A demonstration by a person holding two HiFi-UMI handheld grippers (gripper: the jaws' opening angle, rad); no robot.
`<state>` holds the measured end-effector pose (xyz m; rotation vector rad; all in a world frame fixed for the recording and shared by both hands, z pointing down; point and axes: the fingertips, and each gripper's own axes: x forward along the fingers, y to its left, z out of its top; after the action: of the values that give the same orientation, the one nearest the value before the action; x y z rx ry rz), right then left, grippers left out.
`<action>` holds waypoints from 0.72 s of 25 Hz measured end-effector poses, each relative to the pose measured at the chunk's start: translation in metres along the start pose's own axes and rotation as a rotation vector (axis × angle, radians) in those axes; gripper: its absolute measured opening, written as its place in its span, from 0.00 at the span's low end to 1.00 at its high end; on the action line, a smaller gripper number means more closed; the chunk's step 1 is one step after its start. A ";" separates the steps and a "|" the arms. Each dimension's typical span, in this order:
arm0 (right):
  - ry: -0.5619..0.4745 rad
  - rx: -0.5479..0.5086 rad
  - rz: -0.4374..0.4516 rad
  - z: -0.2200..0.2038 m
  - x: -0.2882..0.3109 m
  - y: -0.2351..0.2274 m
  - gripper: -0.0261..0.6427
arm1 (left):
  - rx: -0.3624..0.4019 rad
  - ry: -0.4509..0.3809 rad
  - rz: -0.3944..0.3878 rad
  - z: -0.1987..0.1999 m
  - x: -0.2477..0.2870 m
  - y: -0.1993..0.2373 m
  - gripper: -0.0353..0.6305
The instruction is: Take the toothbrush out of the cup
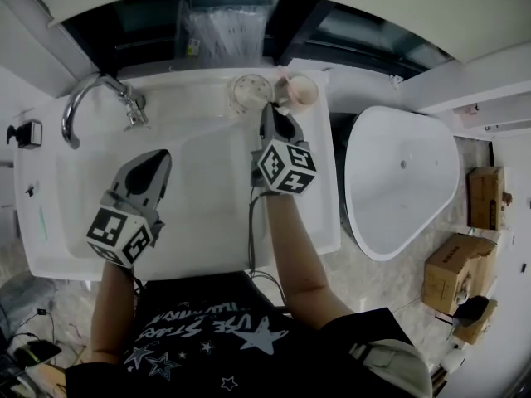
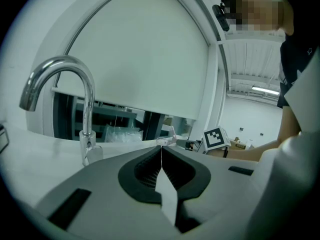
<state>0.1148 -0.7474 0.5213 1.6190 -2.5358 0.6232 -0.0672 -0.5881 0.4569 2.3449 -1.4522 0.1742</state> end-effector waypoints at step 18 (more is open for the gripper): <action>-0.099 -0.049 -0.023 0.038 -0.046 0.021 0.07 | -0.038 -0.037 0.004 -0.012 -0.053 -0.007 0.07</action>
<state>0.1230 -0.7146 0.4676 1.7008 -2.5752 0.4864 -0.0840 -0.5368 0.4503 2.3264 -1.4648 0.1035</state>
